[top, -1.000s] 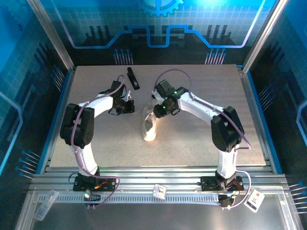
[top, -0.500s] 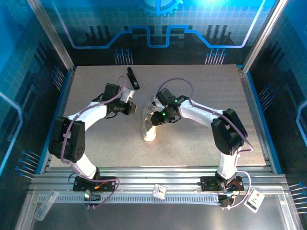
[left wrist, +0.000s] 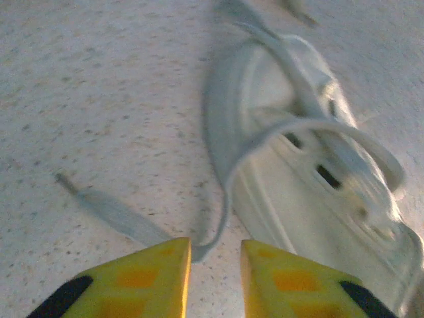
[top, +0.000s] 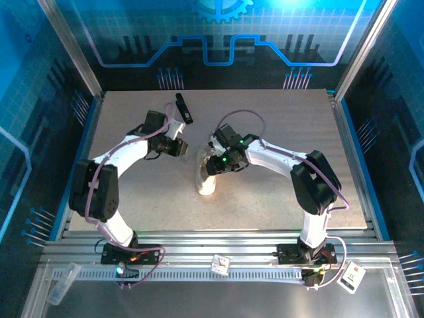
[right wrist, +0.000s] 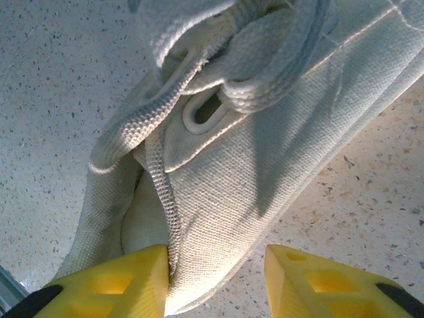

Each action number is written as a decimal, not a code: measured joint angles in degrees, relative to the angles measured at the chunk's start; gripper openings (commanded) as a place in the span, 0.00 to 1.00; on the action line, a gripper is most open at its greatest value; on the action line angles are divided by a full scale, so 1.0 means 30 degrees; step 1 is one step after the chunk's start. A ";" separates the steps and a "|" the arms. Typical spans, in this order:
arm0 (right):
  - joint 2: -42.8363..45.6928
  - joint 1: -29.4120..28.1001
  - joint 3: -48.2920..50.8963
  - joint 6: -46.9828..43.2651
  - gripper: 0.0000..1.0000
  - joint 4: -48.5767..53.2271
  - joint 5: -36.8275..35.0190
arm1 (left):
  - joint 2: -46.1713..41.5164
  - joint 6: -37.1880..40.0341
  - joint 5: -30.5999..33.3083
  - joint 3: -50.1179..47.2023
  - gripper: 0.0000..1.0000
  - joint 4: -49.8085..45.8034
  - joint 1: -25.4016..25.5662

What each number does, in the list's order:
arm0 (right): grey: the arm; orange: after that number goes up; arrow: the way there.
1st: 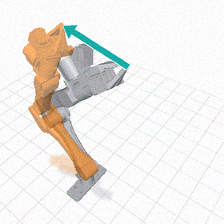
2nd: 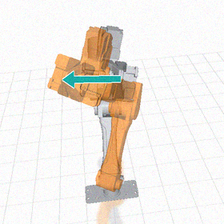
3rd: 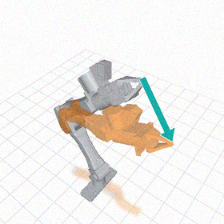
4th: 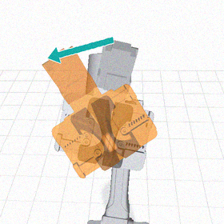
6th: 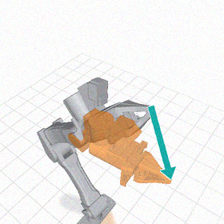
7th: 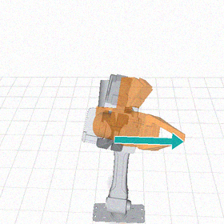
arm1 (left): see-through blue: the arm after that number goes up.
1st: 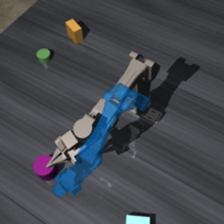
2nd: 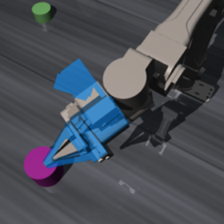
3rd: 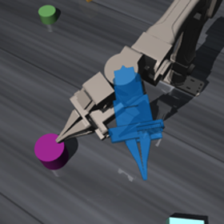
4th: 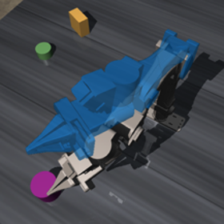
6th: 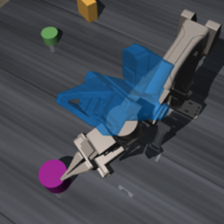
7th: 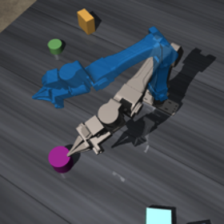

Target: Tie the shoes

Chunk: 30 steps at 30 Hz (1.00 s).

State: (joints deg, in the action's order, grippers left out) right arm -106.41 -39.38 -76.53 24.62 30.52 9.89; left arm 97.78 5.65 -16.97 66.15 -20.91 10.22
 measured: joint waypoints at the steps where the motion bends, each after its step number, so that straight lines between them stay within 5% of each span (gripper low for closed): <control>1: 0.0000 -0.0022 0.0000 0.0000 0.43 0.0000 0.0000 | 0.0444 -0.1151 0.0401 0.0437 0.37 -0.0204 -0.0015; 6: -0.0117 -0.0291 0.0000 -0.0073 0.44 0.0022 -0.0138 | 0.1778 -0.6193 0.1989 0.0933 0.48 -0.0670 0.0160; 13: -0.0284 -0.0503 0.0000 -0.0080 0.44 -0.0066 -0.0240 | 0.2397 -1.0579 0.3395 0.1450 0.44 -0.1377 0.0466; 30: -0.0408 -0.0627 0.0000 -0.0372 0.43 -0.0299 -0.0364 | 0.4204 -1.4294 0.4583 0.2193 0.43 -0.1282 0.0452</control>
State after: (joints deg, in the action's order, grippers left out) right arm -107.63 -41.25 -76.53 23.51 29.63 8.80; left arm 110.39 -37.23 -3.22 72.73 -24.75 11.57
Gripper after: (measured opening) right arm 0.430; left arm 0.438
